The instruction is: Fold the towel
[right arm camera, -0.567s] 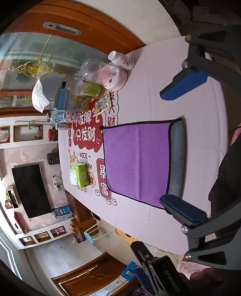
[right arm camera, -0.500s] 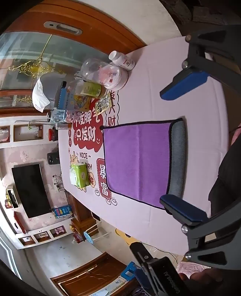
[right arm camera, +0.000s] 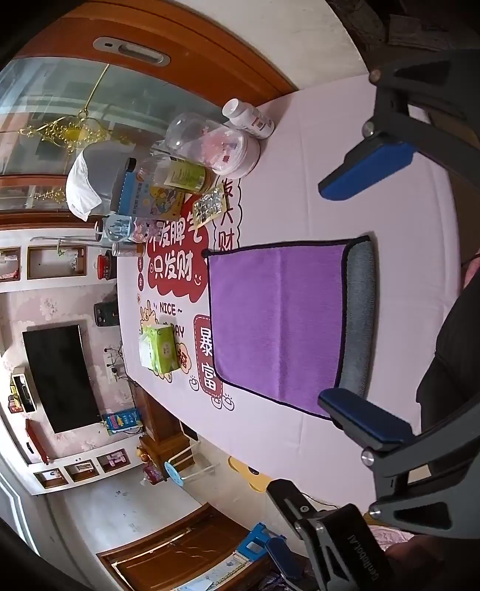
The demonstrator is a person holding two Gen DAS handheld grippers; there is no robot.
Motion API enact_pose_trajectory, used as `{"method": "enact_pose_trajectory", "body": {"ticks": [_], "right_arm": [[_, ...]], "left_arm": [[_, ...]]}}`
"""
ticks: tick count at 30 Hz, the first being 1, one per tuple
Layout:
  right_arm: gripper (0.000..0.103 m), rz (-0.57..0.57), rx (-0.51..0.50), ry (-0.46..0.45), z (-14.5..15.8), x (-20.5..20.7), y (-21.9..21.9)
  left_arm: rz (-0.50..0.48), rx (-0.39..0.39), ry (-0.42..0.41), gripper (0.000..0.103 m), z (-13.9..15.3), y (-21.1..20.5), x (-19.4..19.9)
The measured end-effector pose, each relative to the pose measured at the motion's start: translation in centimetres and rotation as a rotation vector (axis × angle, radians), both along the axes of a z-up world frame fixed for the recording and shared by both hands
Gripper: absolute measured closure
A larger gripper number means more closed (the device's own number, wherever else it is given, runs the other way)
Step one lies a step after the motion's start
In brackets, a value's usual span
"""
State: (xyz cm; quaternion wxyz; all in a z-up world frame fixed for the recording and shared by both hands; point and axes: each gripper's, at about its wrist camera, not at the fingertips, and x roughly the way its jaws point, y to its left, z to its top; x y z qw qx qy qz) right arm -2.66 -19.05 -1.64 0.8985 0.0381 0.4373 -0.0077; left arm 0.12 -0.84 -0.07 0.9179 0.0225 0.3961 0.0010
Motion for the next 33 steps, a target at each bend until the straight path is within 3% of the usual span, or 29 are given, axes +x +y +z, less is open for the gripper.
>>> {"method": "enact_pose_trajectory", "body": {"ticks": [33], "right_arm": [[0.001, 0.002, 0.001, 0.005, -0.26, 0.35, 0.12]], "left_arm": [[-0.002, -0.005, 0.003, 0.001, 0.32, 0.01, 0.09]]}}
